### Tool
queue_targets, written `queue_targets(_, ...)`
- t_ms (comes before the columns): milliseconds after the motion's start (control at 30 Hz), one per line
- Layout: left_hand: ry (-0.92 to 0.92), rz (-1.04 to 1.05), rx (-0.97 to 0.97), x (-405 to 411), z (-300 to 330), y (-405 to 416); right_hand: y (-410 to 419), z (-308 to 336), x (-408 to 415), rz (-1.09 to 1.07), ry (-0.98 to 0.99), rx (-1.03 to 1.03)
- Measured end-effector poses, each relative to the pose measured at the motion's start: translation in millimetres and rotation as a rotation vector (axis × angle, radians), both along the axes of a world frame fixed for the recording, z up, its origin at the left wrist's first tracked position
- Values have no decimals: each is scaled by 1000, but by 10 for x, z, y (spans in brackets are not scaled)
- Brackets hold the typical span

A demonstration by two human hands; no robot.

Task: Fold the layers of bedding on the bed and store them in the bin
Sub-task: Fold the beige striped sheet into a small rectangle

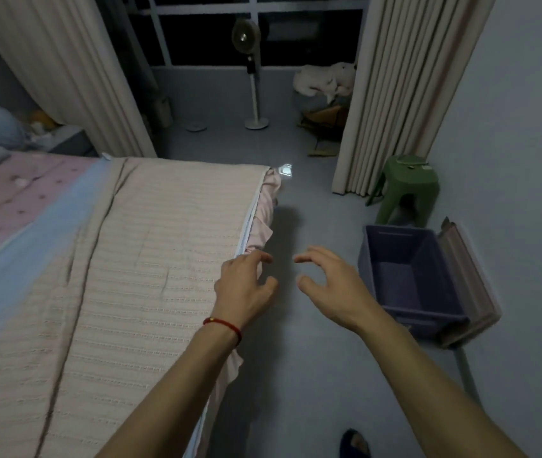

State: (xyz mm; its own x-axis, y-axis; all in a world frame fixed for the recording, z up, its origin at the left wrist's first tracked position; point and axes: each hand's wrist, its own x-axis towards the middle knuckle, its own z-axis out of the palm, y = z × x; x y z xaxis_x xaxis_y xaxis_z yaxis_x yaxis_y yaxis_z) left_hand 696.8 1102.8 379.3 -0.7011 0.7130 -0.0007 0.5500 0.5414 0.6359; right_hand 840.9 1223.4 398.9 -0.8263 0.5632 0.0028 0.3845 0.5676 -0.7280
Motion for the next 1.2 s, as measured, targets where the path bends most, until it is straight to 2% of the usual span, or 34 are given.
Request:
queue_targets(100, 34, 52, -21, -295, 295, 630, 830, 228, -408, 76, 19, 44)
queue_targets(267, 82, 225, 21, -1112, 651, 1408, 1985, 564, -1601, 209, 97, 30)
queue_targets(400, 15, 409, 57, -1895, 426, 2007, 2628, 343, -2491, 299, 83, 19)
queue_targets(633, -205, 536, 117, -3592, -29, 3391, 3925, -90, -4162, 391, -140, -12)
queue_targets(800, -122, 594, 119, -4649, -44, 4295, 4871, -138, -5265, 380, -106, -80)
queue_targets(900, -34, 635, 103, -5200, -6, 4788, 5485, -196, -6085, 444, -74, -81)
queue_targets(1067, 45, 864, 157, -5919, 118, 5444, 6403, -234, -7333, 647, -2, -145)
queue_targets(1200, -17, 1030, 160, -6246, 373, 5946, 6943, -118, -8108, 844, -64, -129)
